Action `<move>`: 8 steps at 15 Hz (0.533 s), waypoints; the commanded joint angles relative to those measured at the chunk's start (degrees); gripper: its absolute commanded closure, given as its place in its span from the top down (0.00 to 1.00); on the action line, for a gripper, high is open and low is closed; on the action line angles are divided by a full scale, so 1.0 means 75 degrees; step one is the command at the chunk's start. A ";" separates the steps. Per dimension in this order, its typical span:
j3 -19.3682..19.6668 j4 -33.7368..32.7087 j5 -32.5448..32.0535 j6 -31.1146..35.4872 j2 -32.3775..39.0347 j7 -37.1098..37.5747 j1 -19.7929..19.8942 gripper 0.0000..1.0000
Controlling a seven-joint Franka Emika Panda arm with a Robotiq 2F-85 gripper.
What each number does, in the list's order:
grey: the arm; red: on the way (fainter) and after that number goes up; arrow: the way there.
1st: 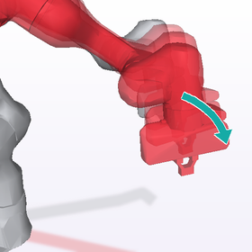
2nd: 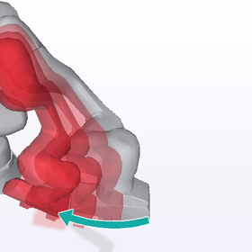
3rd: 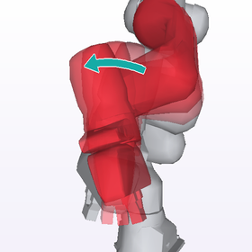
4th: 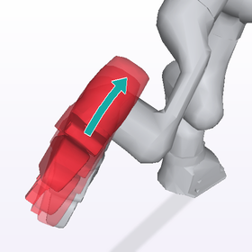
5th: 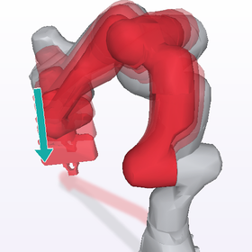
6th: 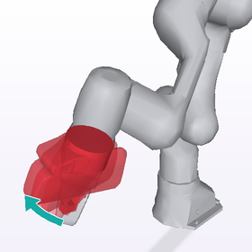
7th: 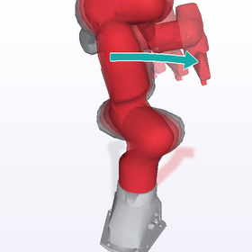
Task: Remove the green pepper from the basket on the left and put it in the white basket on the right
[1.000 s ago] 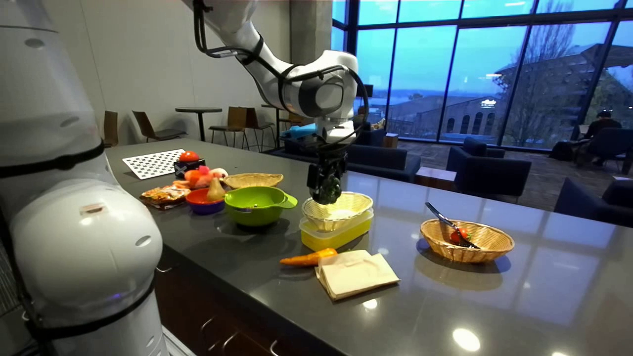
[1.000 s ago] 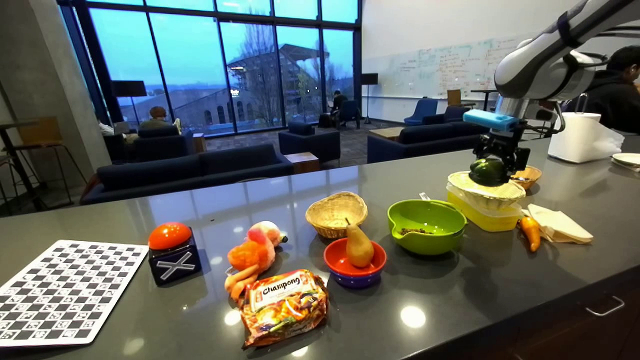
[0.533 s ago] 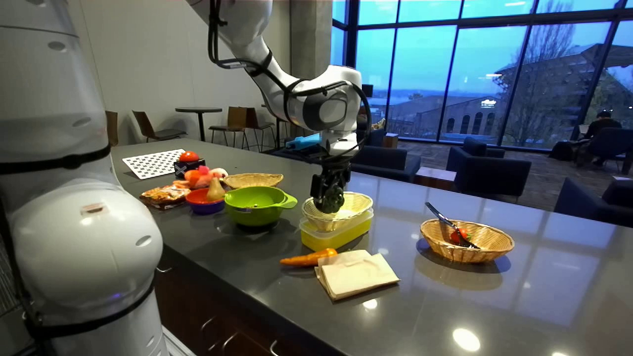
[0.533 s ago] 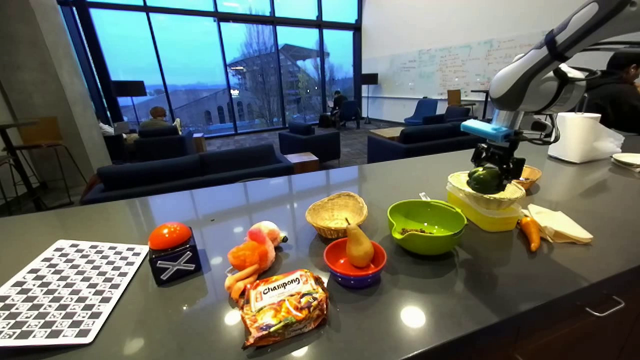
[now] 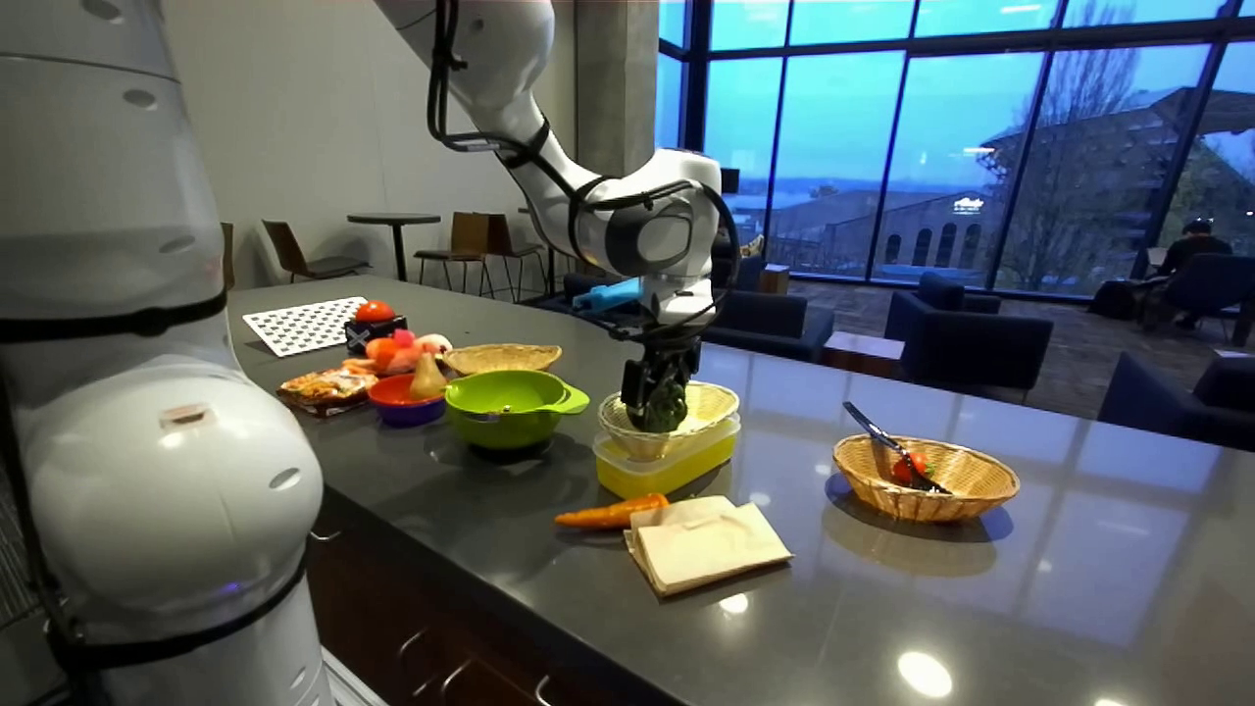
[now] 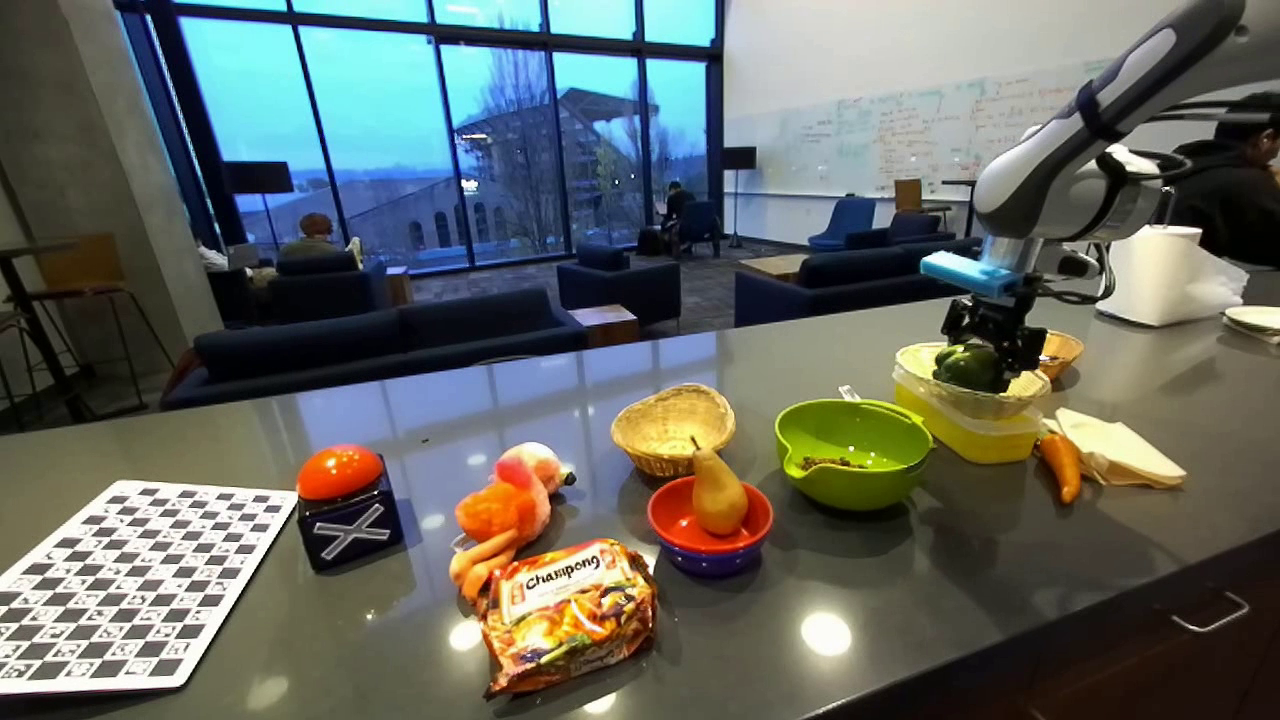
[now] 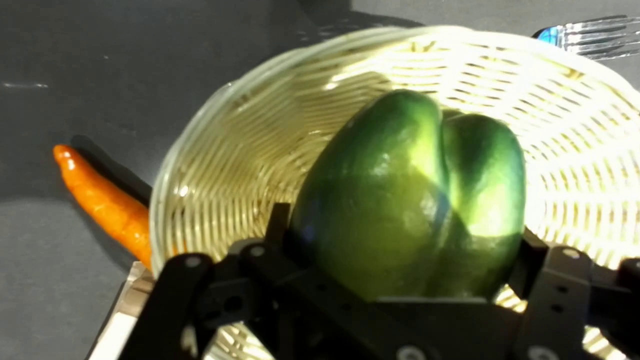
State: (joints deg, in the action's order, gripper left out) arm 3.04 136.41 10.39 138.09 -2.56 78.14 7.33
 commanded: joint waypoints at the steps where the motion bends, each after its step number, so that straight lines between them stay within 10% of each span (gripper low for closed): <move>1: 0.0127 -0.0125 0.0178 0.0081 0.0155 -0.0122 -0.0063 0.69; 3: 0.0142 -0.0180 0.0135 0.0021 0.0188 -0.0029 -0.0063 0.76; 4: 0.0144 -0.0197 0.0109 -0.0018 0.0169 0.0002 -0.0066 0.99; 8: 0.0128 -0.0244 -0.0078 -0.0077 0.0051 0.0130 -0.0081 1.00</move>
State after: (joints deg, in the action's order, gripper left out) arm 3.41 135.36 10.39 138.26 -1.56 78.19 7.30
